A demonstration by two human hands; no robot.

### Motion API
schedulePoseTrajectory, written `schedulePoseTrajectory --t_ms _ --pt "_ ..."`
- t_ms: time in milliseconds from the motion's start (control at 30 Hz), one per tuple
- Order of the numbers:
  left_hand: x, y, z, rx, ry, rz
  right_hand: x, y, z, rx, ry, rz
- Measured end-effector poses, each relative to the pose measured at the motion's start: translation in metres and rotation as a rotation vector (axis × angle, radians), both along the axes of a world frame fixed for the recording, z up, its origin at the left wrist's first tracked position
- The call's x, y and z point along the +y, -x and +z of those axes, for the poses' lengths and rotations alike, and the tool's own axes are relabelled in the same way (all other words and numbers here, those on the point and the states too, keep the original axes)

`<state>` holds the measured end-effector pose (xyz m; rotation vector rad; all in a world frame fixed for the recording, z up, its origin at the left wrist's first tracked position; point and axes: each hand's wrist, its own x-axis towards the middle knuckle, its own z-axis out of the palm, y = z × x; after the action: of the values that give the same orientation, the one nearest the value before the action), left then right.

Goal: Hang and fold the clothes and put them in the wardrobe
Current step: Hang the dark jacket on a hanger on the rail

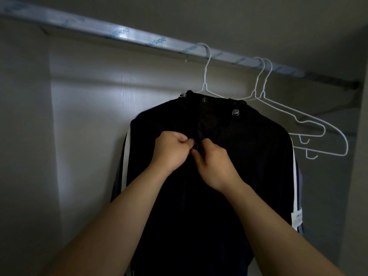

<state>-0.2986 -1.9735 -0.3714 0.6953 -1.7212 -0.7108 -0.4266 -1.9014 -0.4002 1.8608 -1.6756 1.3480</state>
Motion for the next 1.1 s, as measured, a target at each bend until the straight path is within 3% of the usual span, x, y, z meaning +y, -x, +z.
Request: schedulePoseTrajectory --t_ms 200,367,567,767,900,1100 --pt "-0.01 -0.009 0.001 -0.194 0.128 0.032 0.003 0.004 -0.006 -0.234 -0.069 0.083" --pt "-0.001 -0.017 0.008 -0.263 0.188 0.015 0.002 -0.004 -0.007 -0.214 0.083 0.052" --pt "0.004 -0.026 0.014 -0.318 0.241 0.027 0.0 -0.002 -0.005 -0.293 -0.038 0.147" --pt "0.001 -0.03 0.014 -0.298 0.195 -0.059 0.002 0.001 0.001 -0.342 0.027 0.203" --pt "-0.001 -0.032 0.013 -0.275 0.151 -0.104 0.002 0.0 -0.001 -0.276 0.053 0.167" --pt "0.004 -0.031 0.018 -0.283 0.132 -0.123 0.002 -0.002 0.003 -0.4 -0.006 0.166"
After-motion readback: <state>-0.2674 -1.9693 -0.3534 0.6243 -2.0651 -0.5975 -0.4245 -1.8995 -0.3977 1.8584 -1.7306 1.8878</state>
